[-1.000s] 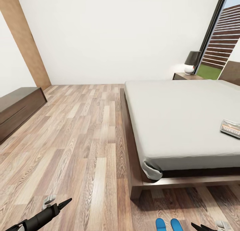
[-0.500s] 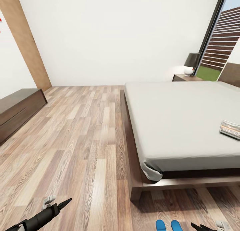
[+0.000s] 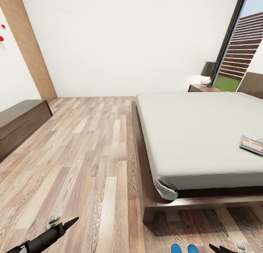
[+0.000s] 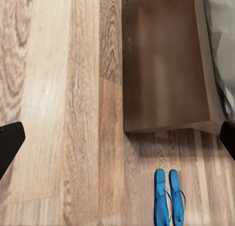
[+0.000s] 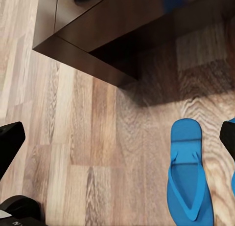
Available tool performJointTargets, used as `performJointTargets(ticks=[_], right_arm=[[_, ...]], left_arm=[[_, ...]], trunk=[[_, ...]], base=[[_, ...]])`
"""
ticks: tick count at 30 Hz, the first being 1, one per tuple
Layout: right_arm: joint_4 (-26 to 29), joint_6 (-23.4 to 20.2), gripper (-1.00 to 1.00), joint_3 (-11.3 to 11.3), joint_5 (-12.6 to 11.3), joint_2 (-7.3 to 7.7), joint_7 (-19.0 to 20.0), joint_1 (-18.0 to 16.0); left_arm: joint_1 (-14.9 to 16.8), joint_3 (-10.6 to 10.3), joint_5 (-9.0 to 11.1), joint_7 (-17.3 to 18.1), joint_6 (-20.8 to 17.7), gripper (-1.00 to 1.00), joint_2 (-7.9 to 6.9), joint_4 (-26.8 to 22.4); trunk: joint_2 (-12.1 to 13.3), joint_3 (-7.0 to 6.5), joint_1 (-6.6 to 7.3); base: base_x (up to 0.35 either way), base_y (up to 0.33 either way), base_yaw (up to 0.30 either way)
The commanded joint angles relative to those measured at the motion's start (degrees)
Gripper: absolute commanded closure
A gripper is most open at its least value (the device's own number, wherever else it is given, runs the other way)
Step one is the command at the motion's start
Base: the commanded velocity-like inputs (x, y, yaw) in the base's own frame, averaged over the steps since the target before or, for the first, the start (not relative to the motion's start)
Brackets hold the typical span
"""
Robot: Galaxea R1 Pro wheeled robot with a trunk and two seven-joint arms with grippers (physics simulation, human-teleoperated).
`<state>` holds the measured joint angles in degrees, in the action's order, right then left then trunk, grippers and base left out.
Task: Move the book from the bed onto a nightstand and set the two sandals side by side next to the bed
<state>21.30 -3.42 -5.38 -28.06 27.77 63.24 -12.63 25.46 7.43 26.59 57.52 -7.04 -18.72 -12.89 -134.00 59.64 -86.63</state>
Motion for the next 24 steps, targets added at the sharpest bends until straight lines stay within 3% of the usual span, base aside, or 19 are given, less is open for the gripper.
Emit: performJointTargets(ticks=[1,14,24], right_arm=[[0.0,-0.4,-1.0,-0.1,-0.2,0.0,0.2,0.0],[0.0,-0.4,-1.0,0.0,-0.2,0.0,0.2,0.0],[0.0,-0.4,-1.0,0.0,-0.2,0.0,0.2,0.0]], left_arm=[[0.0,0.1,0.2,0.2,-0.6,-1.0,0.0,0.0],[0.0,0.1,0.2,0.2,-0.6,-1.0,0.0,0.0],[0.0,0.1,0.2,0.2,-0.6,-1.0,0.0,0.0]], trunk=[[0.0,-0.05,0.01],[0.0,-1.22,0.01],[4.0,-3.23,2.21]], base=[[0.0,0.0,0.0],[0.0,0.0,0.0],[0.0,0.0,0.0]])
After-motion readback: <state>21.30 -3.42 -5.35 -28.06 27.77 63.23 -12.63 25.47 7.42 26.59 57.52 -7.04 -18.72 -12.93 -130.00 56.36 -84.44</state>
